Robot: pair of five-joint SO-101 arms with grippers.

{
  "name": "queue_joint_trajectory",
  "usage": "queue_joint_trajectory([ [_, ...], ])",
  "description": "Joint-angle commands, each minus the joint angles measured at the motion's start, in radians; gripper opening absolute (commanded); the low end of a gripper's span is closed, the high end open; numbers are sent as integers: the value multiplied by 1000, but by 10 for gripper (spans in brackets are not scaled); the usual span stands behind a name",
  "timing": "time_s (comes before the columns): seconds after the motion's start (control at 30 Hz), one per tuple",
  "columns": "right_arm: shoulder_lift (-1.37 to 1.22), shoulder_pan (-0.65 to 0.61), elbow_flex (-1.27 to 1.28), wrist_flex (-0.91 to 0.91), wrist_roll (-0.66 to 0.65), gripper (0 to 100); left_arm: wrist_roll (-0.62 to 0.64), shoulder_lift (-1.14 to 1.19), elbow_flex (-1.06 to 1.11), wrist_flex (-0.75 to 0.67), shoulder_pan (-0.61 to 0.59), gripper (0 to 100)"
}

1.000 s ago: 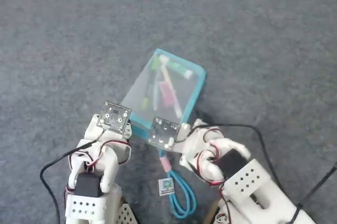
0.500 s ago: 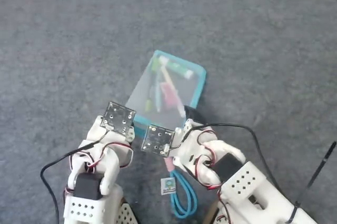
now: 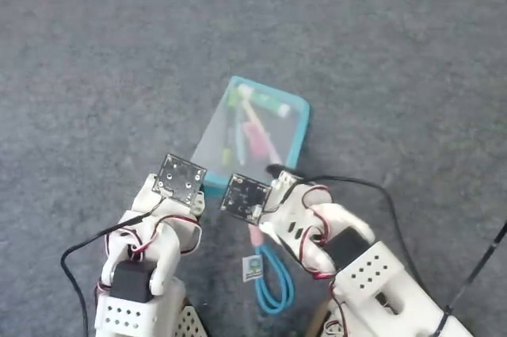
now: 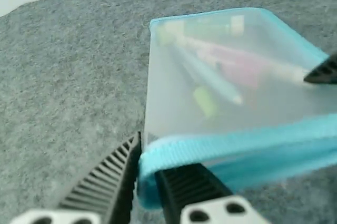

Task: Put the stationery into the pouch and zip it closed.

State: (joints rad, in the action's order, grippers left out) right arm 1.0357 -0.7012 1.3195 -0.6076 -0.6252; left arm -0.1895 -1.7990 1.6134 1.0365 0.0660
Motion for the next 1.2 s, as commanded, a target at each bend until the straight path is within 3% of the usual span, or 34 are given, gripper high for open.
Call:
queue_joint_trajectory([
  [0.0, 33, 25, -40, 13, 51, 4, 17, -20, -94, -21, -29, 20],
  [0.23, 31, 133, -123, 12, 133, 6, 26, -20, -260, 31, -180, 238],
  [0.53, -252, 226, -362, -54, 204, 6, 26, -18, -357, 100, -227, 229],
  [0.83, -648, 208, -669, -54, 331, 6, 6, -14, -274, 98, -81, 232],
  [1.17, -688, 165, -664, -93, 330, 6, -6, -14, -128, 11, 95, 232],
])
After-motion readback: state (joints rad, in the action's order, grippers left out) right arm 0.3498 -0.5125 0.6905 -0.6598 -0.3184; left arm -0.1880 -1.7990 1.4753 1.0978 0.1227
